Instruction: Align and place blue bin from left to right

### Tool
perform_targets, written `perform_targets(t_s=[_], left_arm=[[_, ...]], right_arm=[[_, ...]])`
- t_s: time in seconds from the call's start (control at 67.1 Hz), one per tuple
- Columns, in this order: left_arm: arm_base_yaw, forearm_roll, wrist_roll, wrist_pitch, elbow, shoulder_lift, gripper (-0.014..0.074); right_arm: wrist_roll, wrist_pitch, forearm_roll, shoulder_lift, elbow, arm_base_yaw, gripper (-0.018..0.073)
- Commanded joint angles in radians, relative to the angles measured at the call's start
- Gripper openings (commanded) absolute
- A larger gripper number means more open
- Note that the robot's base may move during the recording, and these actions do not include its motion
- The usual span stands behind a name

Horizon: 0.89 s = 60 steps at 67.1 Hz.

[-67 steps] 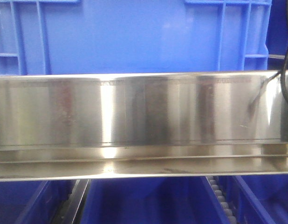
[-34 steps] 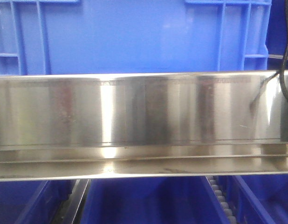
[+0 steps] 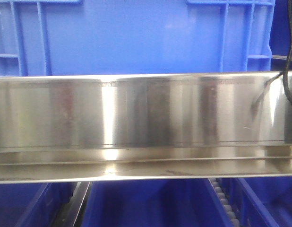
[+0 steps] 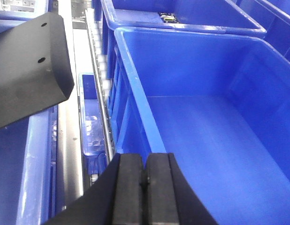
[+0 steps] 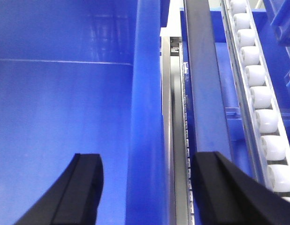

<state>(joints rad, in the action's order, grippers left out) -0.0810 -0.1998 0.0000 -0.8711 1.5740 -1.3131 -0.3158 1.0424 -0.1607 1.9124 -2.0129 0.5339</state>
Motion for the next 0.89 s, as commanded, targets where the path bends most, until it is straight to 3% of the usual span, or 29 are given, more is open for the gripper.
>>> perform_targets(t_s=[0.0, 0.119, 0.253, 0.432, 0.522, 0.626, 0.775, 0.88], left_arm=[[-0.006, -0.016, 0.000, 0.014, 0.007, 0.002, -0.0111], [-0.006, -0.016, 0.000, 0.014, 0.007, 0.002, -0.0111], [-0.021, -0.013, 0.000, 0.020, 0.007, 0.002, -0.0106], [-0.132, 0.045, -0.015, 0.130, 0.013, -0.020, 0.0085], [-0.178, 0.140, -0.106, 0.154, 0.041, -0.056, 0.0192], [-0.226, 0.303, -0.225, 0.152, 0.098, -0.121, 0.0255], [-0.266, 0.480, -0.410, 0.068, 0.245, -0.246, 0.0266], [-0.290, 0.566, -0.454, -0.047, 0.377, -0.344, 0.0266]], right_arm=[[-0.001, 0.001, -0.004, 0.000, -0.010, -0.004, 0.0307], [-0.001, 0.001, -0.004, 0.000, -0.010, -0.004, 0.0279], [-0.001, 0.006, -0.004, 0.000, -0.010, -0.004, 0.0143], [-0.001, 0.026, -0.009, 0.000, -0.010, -0.004, -0.0088], [-0.001, 0.028, -0.009, 0.000, -0.010, -0.004, -0.0076], [-0.001, 0.028, -0.009, 0.000, -0.010, -0.004, -0.0076], [0.001, 0.028, -0.009, 0.000, -0.010, -0.004, -0.0076], [0.001, 0.028, -0.009, 0.000, -0.010, -0.004, -0.0076]])
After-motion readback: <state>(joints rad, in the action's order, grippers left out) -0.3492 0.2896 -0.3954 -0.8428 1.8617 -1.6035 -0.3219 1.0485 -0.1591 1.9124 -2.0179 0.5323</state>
